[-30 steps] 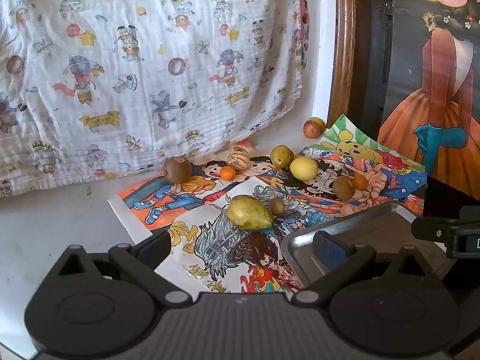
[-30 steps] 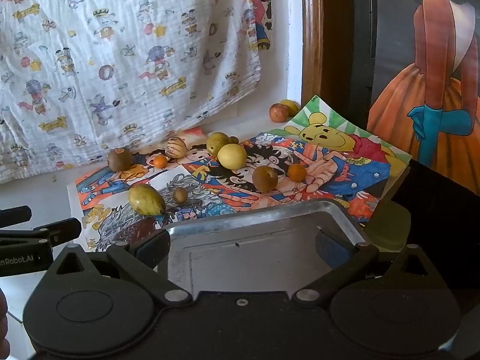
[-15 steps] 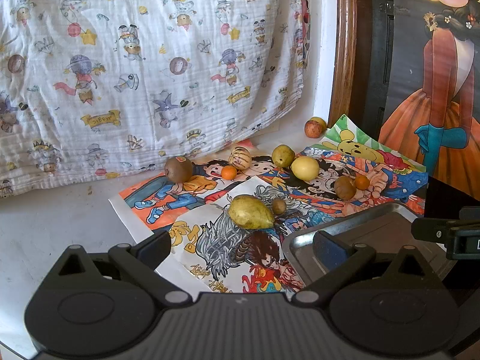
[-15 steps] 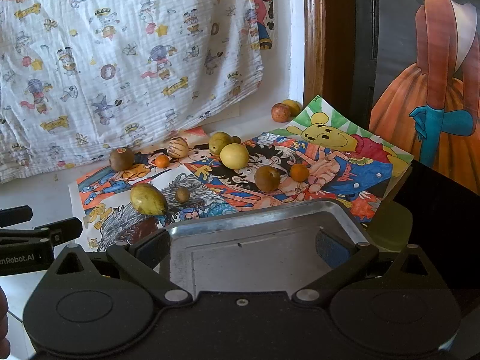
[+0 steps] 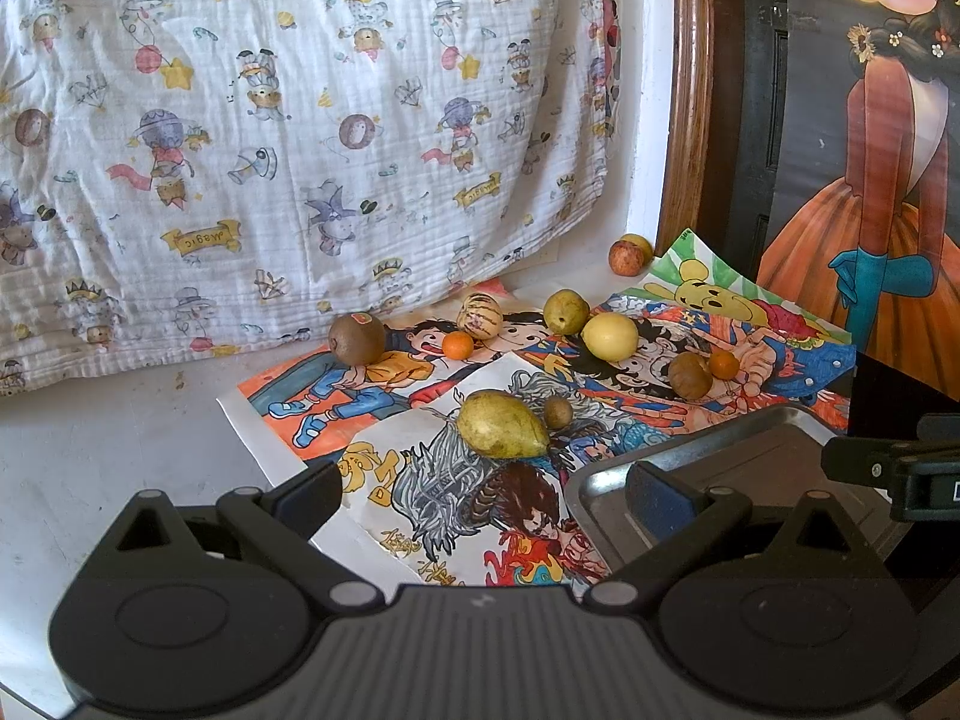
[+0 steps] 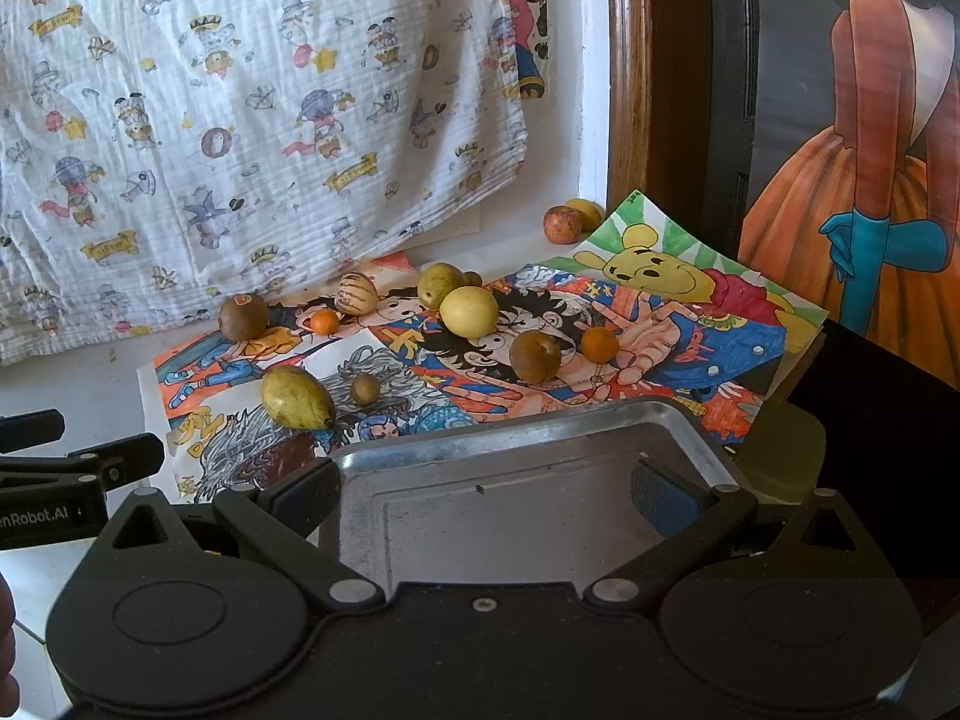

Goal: Organize fruits

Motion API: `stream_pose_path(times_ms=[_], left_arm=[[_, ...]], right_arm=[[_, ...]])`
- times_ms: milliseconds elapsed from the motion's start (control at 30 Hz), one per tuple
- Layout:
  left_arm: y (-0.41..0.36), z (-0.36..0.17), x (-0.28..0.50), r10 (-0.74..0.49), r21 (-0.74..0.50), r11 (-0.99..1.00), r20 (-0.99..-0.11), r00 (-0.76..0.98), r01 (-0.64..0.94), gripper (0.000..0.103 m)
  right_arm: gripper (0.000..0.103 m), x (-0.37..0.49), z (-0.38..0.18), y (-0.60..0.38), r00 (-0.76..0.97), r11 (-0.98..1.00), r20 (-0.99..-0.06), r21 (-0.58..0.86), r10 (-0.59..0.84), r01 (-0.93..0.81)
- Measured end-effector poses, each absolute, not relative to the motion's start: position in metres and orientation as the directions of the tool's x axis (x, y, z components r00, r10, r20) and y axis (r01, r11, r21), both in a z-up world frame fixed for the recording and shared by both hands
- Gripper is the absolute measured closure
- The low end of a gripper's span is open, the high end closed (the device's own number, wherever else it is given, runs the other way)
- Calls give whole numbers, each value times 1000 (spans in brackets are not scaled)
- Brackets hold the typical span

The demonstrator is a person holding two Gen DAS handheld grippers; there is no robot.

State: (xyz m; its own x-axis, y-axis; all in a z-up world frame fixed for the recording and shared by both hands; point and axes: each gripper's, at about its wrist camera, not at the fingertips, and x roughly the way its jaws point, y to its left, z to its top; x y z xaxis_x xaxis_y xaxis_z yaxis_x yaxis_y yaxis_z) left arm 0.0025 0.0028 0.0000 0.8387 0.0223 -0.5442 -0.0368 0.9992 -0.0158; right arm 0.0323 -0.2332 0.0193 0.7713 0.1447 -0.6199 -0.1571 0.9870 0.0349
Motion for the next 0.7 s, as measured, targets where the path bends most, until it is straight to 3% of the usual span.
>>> stream_pose_path(times_ms=[700], left_arm=[[2, 0, 2, 23, -16, 999, -544, 839, -38, 0]], right_arm=[[0, 32, 20, -233, 771, 987, -620, 35, 145, -157]])
